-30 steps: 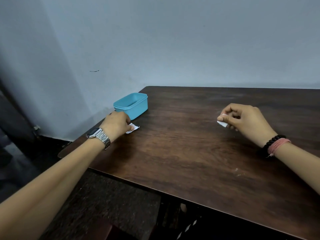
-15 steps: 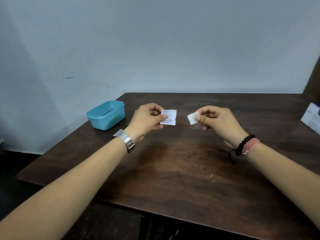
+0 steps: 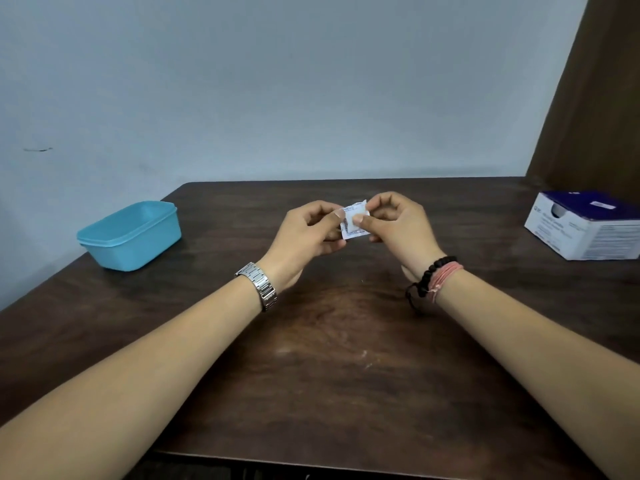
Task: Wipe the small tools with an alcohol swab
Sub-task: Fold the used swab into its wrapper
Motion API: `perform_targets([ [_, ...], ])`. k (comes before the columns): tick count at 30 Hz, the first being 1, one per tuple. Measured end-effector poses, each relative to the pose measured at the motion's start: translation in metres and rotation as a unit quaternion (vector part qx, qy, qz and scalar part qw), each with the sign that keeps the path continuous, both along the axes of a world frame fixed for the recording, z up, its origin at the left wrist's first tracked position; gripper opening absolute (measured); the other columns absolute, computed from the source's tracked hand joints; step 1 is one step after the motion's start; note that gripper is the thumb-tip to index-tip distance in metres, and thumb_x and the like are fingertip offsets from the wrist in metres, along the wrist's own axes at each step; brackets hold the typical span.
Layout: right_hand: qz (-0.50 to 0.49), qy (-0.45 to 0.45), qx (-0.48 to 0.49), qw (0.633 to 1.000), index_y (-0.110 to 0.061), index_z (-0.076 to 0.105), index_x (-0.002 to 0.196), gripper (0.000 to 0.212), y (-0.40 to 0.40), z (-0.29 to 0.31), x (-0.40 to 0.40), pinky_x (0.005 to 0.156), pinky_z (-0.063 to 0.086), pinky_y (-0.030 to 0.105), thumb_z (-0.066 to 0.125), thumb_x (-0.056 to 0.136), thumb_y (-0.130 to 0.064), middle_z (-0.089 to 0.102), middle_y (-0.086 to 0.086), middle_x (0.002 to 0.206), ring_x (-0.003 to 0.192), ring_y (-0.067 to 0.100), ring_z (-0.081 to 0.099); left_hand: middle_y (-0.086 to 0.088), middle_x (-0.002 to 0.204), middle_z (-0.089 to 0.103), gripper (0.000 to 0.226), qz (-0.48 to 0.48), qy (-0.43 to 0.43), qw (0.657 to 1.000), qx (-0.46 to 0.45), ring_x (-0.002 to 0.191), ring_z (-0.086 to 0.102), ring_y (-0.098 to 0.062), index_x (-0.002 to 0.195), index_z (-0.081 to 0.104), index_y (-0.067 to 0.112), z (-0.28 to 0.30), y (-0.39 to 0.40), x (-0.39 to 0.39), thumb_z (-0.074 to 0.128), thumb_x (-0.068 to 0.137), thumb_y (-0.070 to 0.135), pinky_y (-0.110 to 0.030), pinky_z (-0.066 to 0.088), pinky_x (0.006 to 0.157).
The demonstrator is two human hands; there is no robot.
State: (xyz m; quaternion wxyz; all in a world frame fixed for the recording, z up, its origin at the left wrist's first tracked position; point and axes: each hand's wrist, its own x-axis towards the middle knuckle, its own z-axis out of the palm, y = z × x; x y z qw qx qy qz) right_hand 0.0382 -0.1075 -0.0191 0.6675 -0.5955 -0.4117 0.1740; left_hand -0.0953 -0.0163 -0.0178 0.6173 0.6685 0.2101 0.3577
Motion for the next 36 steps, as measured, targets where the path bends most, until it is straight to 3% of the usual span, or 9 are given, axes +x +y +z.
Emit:
perform_targets([
  [6, 0.026, 0.028, 0.010, 0.999, -0.015, 0.060, 0.100, 0.023, 0.0001, 0.0009, -0.0068, 0.059, 0.052, 0.020, 0.072, 0.085, -0.003, 0.073, 0.001, 0.081, 0.070, 0.008, 0.067, -0.010, 0.090, 0.067, 0.009, 0.026, 0.008, 0.998, 0.048, 0.075, 0.065, -0.015, 0.092, 0.068, 0.015, -0.0028, -0.0005, -0.0019, 0.073, 0.086, 0.010, -0.031, 0.058, 0.073],
  [13, 0.038, 0.031, -0.014, 0.999, -0.018, 0.063, 0.082, 0.018, -0.0009, 0.0045, -0.0065, 0.063, 0.054, 0.022, 0.070, 0.086, -0.002, 0.068, 0.005, 0.081, 0.071, 0.010, 0.063, -0.005, 0.083, 0.069, 0.009, 0.049, 0.002, 0.998, 0.044, 0.073, 0.065, -0.017, 0.086, 0.070, 0.016, -0.0028, 0.0042, -0.0036, 0.073, 0.086, 0.007, -0.030, 0.055, 0.071],
  [22, 0.060, 0.018, -0.035, 0.997, -0.014, 0.064, 0.086, 0.019, -0.0020, 0.0059, -0.0057, 0.061, 0.055, 0.021, 0.067, 0.085, 0.004, 0.070, 0.005, 0.082, 0.064, 0.006, 0.063, -0.007, 0.087, 0.072, 0.009, 0.030, -0.003, 0.999, 0.025, 0.075, 0.065, -0.014, 0.093, 0.071, 0.013, -0.0020, 0.0031, -0.0054, 0.071, 0.087, 0.005, -0.025, 0.056, 0.070],
  [28, 0.052, 0.027, -0.015, 0.998, -0.014, 0.064, 0.085, 0.010, -0.0022, 0.0058, -0.0067, 0.062, 0.055, 0.023, 0.068, 0.088, -0.005, 0.069, 0.008, 0.081, 0.070, 0.014, 0.065, -0.006, 0.085, 0.072, 0.009, 0.023, -0.001, 1.000, 0.016, 0.074, 0.066, -0.014, 0.096, 0.071, 0.010, -0.0014, 0.0035, -0.0059, 0.071, 0.087, 0.006, -0.024, 0.054, 0.067],
  [36, 0.062, 0.018, -0.012, 0.998, -0.013, 0.064, 0.087, 0.018, -0.0016, 0.0027, -0.0050, 0.062, 0.052, 0.018, 0.068, 0.085, 0.005, 0.069, 0.006, 0.081, 0.068, 0.010, 0.063, -0.002, 0.079, 0.072, 0.011, 0.030, 0.003, 0.999, 0.016, 0.070, 0.066, -0.011, 0.095, 0.071, 0.012, -0.0024, 0.0034, -0.0057, 0.071, 0.087, 0.005, -0.025, 0.054, 0.067],
])
